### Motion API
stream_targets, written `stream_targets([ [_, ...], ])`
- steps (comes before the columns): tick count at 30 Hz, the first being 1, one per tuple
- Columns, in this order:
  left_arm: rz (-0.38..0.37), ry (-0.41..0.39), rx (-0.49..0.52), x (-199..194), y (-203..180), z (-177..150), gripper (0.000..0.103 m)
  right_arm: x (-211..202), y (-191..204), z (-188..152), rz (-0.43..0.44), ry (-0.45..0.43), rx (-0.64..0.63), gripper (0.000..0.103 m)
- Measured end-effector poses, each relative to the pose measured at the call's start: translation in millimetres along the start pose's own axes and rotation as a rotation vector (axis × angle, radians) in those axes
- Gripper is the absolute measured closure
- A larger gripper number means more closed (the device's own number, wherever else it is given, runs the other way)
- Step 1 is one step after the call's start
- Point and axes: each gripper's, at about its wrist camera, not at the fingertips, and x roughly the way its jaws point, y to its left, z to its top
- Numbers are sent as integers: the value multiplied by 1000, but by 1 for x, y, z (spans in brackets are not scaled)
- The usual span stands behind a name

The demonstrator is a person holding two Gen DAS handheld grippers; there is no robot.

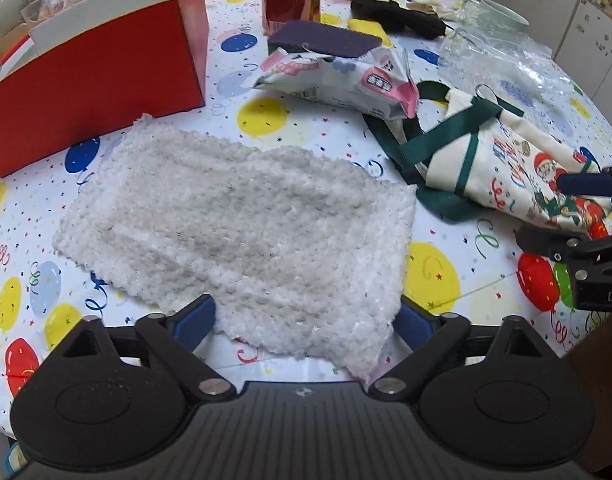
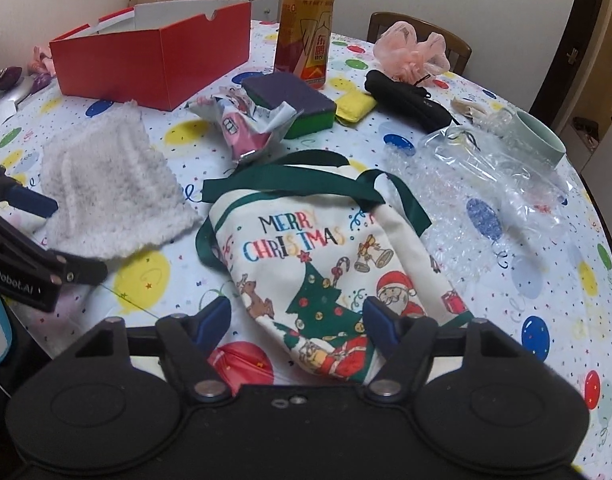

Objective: Organize soft objects
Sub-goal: 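Grasp the white fluffy towel with the left gripper while the right grasps the Christmas tote, then lift the towel with the left gripper while the right carries the tote toward the box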

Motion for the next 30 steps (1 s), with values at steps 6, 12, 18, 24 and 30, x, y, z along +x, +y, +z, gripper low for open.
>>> stream_targets([
  [6, 24, -25, -12, -4, 4, 1, 44, 3, 0, 1, -2, 14, 24, 47],
  [12, 32, -41, -67, -9, 20, 5, 77, 1, 2, 7, 20, 22, 29, 73],
  [18, 35, -50, -137, -14, 43, 10, 88, -16, -1, 18, 21, -15, 20, 92],
  [24, 54, -94, -163, -34, 55, 19, 90, -42, -20, 35, 38, -84, 68, 101],
  [30, 72, -143, -172, -61, 58, 38, 91, -66, -44, 54, 89, -115, 150, 102],
])
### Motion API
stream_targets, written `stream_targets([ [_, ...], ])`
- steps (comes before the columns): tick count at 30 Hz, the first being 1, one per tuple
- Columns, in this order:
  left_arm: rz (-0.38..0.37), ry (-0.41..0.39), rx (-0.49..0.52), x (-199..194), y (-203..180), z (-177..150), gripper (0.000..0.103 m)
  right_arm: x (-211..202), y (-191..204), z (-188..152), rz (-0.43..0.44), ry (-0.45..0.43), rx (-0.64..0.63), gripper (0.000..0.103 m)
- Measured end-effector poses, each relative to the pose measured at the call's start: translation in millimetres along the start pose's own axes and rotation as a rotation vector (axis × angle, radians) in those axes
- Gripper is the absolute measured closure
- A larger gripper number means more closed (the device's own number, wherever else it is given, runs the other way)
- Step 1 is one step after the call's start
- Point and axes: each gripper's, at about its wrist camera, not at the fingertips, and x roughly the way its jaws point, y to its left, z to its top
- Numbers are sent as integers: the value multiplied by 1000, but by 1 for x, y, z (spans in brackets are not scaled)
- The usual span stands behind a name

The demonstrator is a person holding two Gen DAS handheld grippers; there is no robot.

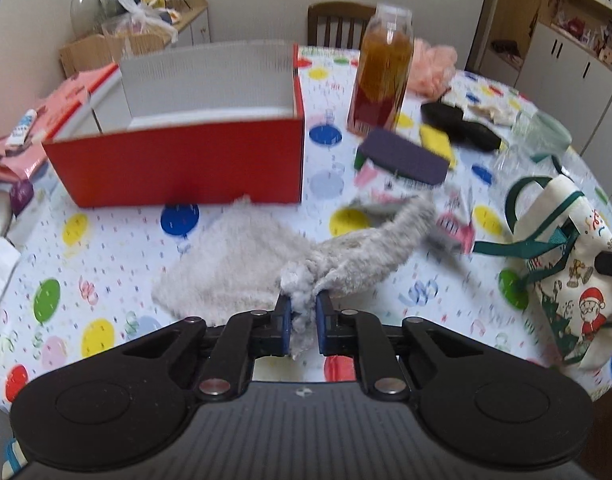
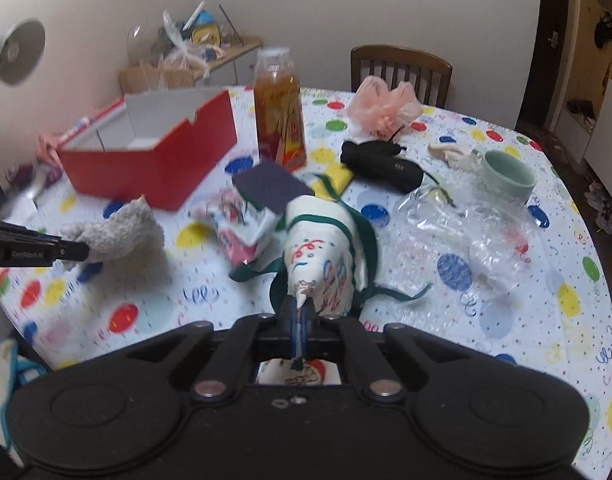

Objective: Organize soft objects
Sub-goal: 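Lift the towel with the left gripper while the right carries the tote toward the box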

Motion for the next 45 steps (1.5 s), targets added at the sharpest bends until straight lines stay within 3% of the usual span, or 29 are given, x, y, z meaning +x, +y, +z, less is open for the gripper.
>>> stream_targets([
  [12, -23, -108, -49, -43, 1, 45, 91, -37, -9, 45, 150, -135, 20, 102],
  [28, 4, -234, -120, -94, -4, 81, 91, -44, -18, 93, 343, -186, -28, 102],
  [36, 57, -315, -96, -121, -2, 113, 91, -36, 2, 130, 467, -174, -23, 102],
  [45, 109, -397, -57, -138, 21, 160, 91, -23, 52, 173, 500, -216, -90, 102],
])
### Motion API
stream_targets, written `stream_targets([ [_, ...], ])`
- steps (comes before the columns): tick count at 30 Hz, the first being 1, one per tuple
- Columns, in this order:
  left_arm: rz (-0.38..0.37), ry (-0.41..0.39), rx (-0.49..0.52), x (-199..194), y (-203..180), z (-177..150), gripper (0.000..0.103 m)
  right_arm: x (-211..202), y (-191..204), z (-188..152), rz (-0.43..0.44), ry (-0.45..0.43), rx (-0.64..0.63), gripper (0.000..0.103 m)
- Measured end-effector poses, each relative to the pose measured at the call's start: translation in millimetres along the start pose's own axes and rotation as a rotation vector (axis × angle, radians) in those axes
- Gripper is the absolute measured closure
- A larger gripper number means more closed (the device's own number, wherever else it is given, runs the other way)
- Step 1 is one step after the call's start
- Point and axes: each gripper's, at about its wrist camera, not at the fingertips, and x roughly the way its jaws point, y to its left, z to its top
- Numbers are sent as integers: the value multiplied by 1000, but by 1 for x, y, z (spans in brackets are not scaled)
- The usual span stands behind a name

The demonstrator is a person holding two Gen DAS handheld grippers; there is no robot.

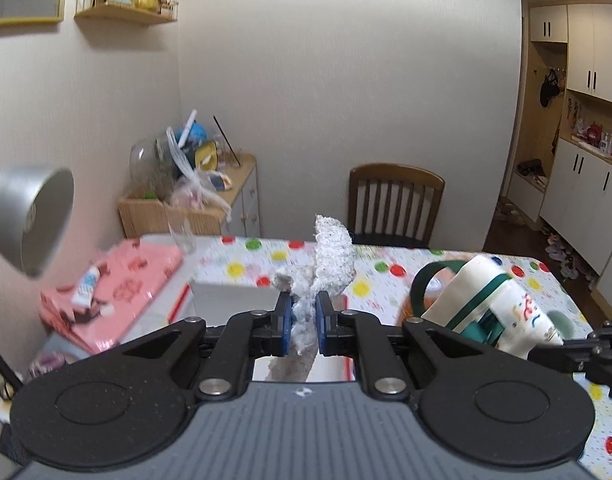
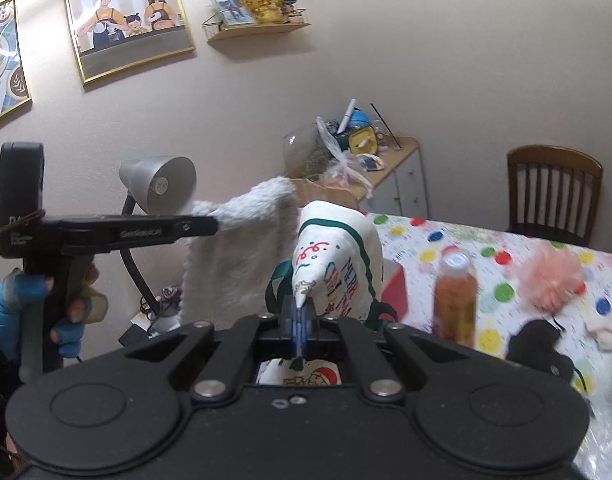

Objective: Organize soft objects
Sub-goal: 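Lift the towel with the left gripper while the right carries the tote toward the box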

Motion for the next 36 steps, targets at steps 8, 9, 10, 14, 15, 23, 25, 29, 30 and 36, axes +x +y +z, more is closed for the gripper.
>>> stream_targets([
  [8, -20, -49, 56, 30, 33, 37, 91, 61, 18, 31, -32, -8, 23, 102],
  [9, -22, -56, 64, 34, 38, 40, 91, 70, 21, 34, -37, -8, 24, 102],
  [10, -27, -61, 72, 39, 42, 43, 91, 78, 25, 37, -50, -10, 19, 102],
  [14, -54, -48, 78, 65, 66, 53, 91, 114, 33, 44, -81, -9, 23, 102],
  [15, -57, -47, 81, 72, 71, 54, 91, 123, 34, 46, -89, -5, 30, 102],
  [23, -85, 21, 71, 137, 108, 49, 91, 200, 23, 43, -152, 56, 88, 102],
  [25, -84, 47, 74, 154, 114, 43, 91, 219, 19, 37, -166, 85, 91, 102],
  [29, -79, 99, 72, 186, 126, 26, 91, 250, 10, 26, -195, 131, 92, 102],
  [30, -76, 111, 74, 194, 128, 22, 91, 257, 8, 23, -200, 145, 98, 102],
  [36, -77, 199, 87, 226, 132, -7, 91, 290, 3, 4, -221, 207, 110, 101],
])
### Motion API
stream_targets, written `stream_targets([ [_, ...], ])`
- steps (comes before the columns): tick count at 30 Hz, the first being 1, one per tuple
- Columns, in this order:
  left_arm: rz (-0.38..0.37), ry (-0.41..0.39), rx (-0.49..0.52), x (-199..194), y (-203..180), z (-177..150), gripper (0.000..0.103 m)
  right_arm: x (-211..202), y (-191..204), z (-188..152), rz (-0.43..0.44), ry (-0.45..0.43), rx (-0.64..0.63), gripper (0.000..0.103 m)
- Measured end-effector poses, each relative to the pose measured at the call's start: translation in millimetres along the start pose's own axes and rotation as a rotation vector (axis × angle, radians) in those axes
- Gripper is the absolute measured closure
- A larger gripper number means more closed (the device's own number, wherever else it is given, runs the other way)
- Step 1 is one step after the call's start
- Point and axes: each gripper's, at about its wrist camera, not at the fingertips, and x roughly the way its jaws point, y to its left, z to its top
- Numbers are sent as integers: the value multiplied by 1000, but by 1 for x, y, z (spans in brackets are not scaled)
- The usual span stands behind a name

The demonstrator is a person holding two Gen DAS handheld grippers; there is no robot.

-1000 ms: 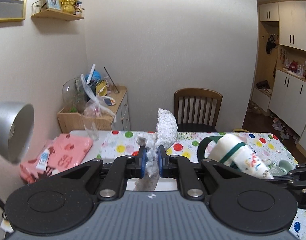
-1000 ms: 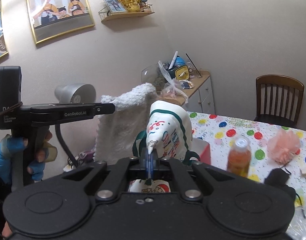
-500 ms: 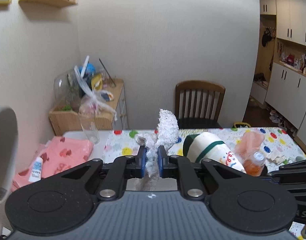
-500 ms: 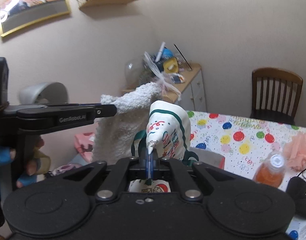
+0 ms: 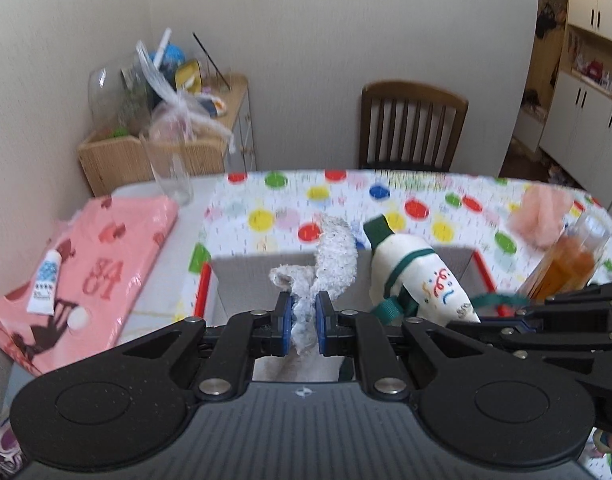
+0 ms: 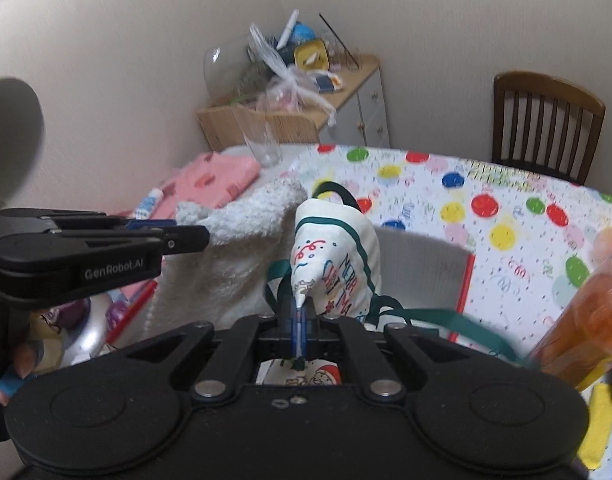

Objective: Organize soft objects
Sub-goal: 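Lift the towel with the left gripper while the right carries the tote toward the box, then lower the towel and tote into the red box and open both grippers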

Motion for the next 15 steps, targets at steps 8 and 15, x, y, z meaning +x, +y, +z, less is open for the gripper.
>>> stream_targets([
  [8, -34, 122, -7, 37, 5, -27, 91, 25, -3, -19, -24, 82, 36, 101],
  [15, -69, 218, 4, 60, 2, -46, 91, 36, -1, -28, -12, 131, 54, 96],
])
